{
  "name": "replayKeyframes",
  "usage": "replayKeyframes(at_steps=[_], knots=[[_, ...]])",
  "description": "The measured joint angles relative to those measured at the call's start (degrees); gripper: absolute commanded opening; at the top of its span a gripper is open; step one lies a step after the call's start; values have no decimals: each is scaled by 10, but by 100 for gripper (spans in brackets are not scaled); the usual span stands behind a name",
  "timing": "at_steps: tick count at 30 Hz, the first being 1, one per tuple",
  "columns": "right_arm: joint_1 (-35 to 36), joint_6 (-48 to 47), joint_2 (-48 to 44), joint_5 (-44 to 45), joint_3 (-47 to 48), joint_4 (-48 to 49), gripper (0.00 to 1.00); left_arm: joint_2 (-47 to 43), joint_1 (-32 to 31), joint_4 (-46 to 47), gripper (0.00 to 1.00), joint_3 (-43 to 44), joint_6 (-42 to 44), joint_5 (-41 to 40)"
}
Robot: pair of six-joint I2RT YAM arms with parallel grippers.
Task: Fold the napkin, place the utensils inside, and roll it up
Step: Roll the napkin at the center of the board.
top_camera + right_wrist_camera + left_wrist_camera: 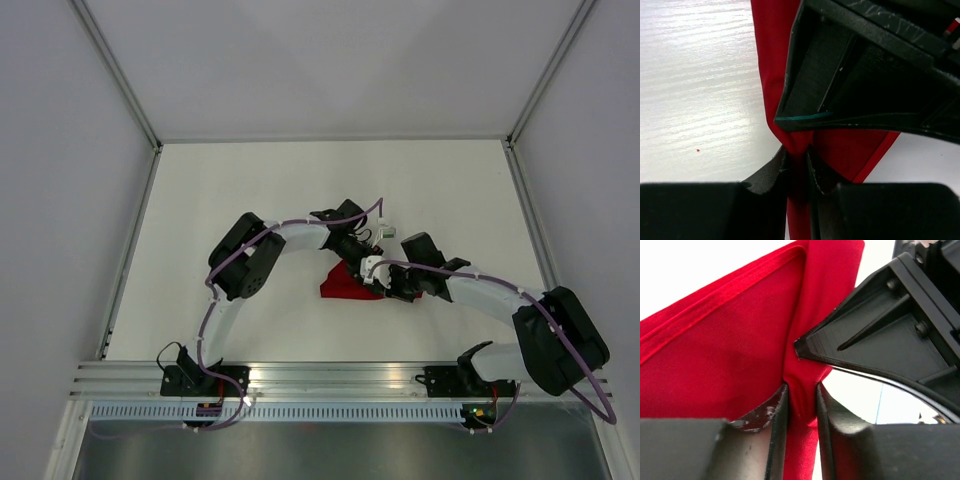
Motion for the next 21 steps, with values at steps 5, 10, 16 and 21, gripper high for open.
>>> replayKeyframes(at_steps=[5, 10, 16, 21], knots=[[-5, -18, 43, -16, 53, -60, 13, -48, 3, 13, 45, -28, -16, -81], [-30, -47, 105, -53, 118, -135, 11, -106, 31, 53, 46, -66, -38, -166], [-65, -85, 199, -108, 209, -241, 11, -196, 83, 137, 47, -156, -82, -243], [-92, -113, 294, -155, 301, -345, 12, -278, 94, 213, 48, -247, -101, -298]])
